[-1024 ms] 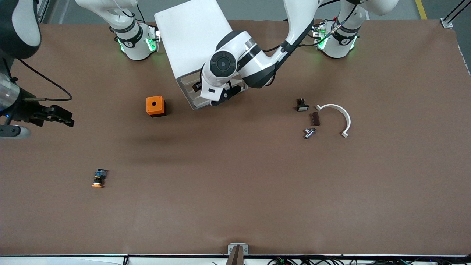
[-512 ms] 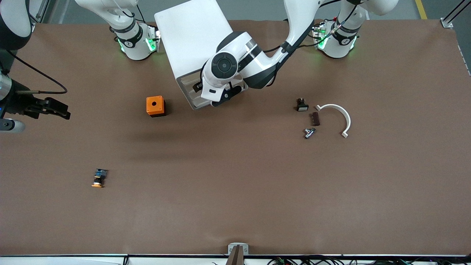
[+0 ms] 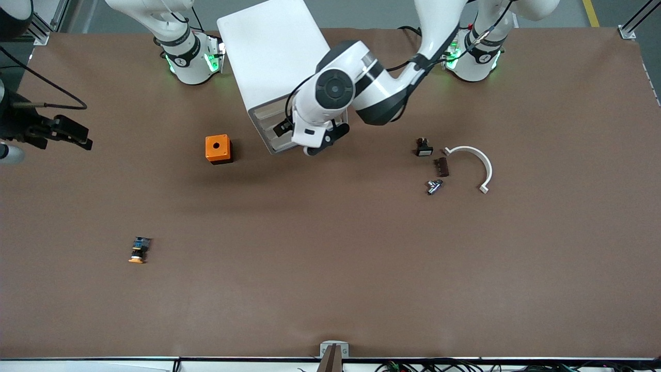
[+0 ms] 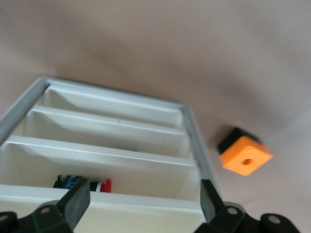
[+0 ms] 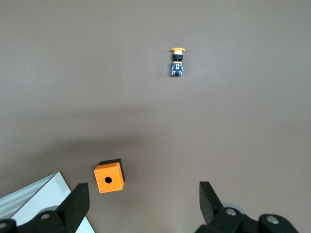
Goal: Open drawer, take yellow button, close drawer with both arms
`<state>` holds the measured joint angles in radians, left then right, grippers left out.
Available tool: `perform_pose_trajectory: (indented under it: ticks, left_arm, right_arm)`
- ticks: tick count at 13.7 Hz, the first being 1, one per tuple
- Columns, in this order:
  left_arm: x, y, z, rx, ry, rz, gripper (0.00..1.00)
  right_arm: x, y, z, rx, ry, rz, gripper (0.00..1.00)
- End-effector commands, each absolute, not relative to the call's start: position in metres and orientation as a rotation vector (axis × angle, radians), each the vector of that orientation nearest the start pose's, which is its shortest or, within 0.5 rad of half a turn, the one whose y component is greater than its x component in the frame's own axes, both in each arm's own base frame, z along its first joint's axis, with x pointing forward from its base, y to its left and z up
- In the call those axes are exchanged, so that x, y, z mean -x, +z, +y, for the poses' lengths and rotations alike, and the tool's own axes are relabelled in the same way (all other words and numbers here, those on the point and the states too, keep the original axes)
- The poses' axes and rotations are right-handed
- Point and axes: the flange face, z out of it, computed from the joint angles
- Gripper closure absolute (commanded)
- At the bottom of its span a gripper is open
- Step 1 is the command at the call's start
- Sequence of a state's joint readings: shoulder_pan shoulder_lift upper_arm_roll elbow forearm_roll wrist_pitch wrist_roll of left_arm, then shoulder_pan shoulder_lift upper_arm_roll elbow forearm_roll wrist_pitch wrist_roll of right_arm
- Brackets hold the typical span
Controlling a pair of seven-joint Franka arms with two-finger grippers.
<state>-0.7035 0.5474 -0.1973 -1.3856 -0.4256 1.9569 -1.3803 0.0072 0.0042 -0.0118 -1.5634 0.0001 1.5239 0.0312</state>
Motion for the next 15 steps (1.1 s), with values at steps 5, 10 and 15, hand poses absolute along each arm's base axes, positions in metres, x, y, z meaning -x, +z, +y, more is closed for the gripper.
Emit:
perform_pose_trajectory:
  ticks: [5, 10, 15]
  left_arm:
    - [-0.513, 0.51, -0.442, 3.22, 0.594, -1.074, 0.0]
    - [-0.519, 0.582, -0.321, 3.245, 0.406, -0.498, 0.01]
    - [-0.541, 0.614, -0.193, 3.256, 0.307, -0.178, 0.01]
  right_arm:
    - [-0.503, 0.627, 0.001, 3.105, 0.047, 0.083, 0.0]
    - [-0.495, 0.634, 0.003, 3.105, 0.039, 0.073, 0.0]
    - [-0.495, 0.635, 0.003, 3.105, 0.03, 0.075, 0.0]
